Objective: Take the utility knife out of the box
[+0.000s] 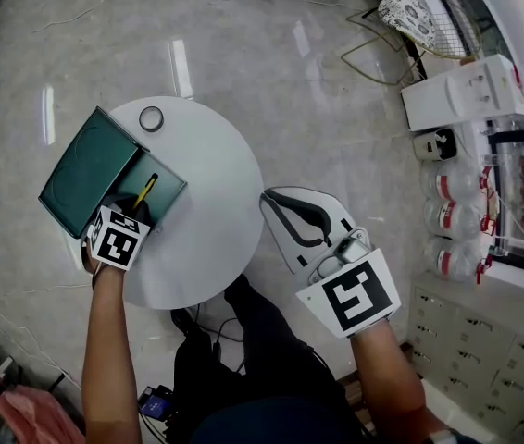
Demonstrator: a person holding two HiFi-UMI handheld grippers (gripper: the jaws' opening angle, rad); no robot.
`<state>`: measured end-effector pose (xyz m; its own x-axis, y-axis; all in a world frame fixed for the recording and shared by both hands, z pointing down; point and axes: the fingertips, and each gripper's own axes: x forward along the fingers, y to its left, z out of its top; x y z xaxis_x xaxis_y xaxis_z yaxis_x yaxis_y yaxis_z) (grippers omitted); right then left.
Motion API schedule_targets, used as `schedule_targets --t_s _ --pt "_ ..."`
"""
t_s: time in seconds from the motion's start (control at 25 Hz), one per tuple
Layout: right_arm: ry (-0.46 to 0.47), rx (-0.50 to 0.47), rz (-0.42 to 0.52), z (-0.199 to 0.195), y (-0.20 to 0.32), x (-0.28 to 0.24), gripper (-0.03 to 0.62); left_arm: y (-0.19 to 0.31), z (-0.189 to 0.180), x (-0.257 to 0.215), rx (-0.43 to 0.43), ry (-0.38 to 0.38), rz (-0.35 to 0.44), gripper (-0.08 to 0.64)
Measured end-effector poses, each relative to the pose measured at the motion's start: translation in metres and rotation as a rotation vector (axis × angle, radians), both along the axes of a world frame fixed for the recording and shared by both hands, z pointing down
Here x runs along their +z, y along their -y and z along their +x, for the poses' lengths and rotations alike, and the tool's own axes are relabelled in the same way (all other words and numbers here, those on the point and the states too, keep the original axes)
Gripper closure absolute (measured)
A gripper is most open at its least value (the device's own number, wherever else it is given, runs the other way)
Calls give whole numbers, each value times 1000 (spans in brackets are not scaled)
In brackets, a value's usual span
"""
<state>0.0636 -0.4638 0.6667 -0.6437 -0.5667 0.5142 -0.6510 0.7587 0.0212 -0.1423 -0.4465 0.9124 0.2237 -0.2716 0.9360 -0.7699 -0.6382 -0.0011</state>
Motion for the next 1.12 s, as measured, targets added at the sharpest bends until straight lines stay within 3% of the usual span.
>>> schedule_targets --t_s 0.28,0.56,1.12 --pt "6 -1 20 -6 -2 -17 554 -5 2 -14 -24 -34 5 506" --pt "9 -6 50 -19 -12 -47 554 -11 -4 -61 -40 -81 61 506" --pt "28 -30 141 -51 -49 -141 554 -43 -30 -214 -23 -127 240 506"
